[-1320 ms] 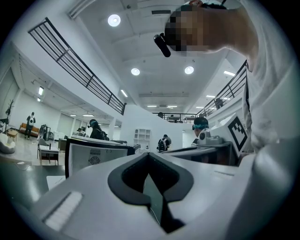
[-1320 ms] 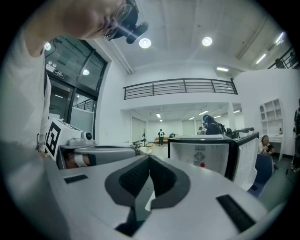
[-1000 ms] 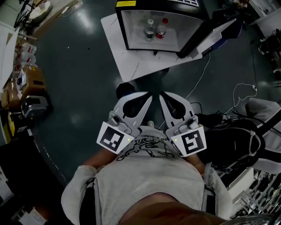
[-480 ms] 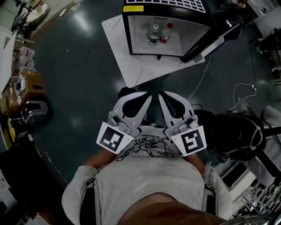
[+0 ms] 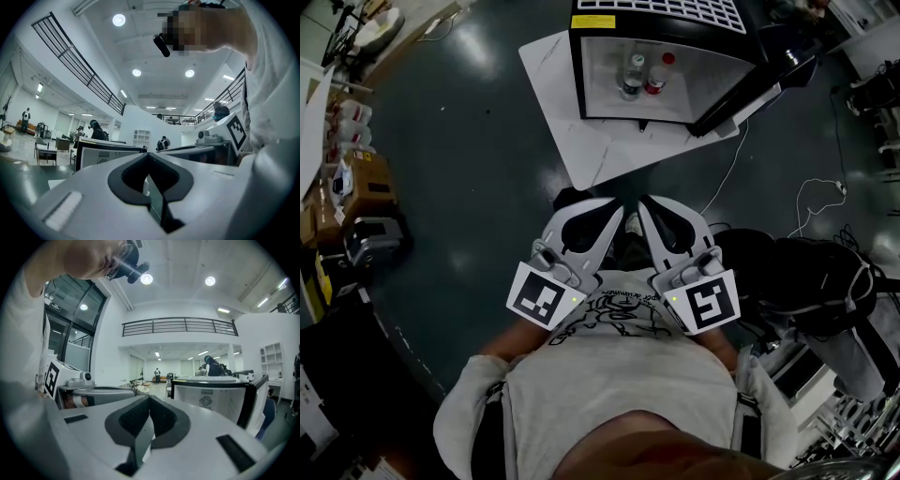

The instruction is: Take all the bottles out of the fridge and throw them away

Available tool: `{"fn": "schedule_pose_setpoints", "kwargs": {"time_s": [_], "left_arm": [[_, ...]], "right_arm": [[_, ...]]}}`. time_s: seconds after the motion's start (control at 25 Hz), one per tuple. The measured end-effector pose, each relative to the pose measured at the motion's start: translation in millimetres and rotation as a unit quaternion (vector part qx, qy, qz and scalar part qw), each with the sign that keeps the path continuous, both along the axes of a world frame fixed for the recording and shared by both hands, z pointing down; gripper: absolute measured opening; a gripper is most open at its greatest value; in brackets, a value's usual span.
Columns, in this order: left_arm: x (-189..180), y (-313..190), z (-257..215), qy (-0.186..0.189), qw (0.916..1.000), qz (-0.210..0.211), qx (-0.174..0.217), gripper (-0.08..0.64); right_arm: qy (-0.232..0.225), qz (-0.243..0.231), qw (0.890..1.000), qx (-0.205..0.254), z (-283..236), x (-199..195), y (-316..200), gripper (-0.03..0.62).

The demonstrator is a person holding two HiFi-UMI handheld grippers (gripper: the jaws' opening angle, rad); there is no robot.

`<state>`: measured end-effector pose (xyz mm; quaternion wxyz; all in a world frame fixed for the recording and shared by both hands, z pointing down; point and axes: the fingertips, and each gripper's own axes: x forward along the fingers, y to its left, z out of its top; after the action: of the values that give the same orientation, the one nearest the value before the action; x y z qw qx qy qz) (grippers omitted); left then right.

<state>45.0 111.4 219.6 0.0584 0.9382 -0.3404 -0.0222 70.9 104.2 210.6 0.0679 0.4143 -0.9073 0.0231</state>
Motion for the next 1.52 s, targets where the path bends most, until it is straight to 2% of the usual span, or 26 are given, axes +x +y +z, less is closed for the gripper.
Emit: {"fn": "schedule_pose_setpoints", "kwargs": {"time_s": [0.48,1.08,1.52], "left_arm": [[12,-17,1,-0.004,1.0000,0.003,0.000,0.009],[59,-64,-1,-0.006,0.9999,0.009,-0.002,0.009],[95,-112,0,-0.013,0.9999,-0.006,-0.002,0.009]], "right_arm": [[-0.004,0.006,1.000,0.001,1,13,-19,0.009],[-0.009,0.012,1.000,0.003,-1,61,-67,0.009],[-0.016,-0.004,1.000,0.004,-1,96,-117,0.009]]}}
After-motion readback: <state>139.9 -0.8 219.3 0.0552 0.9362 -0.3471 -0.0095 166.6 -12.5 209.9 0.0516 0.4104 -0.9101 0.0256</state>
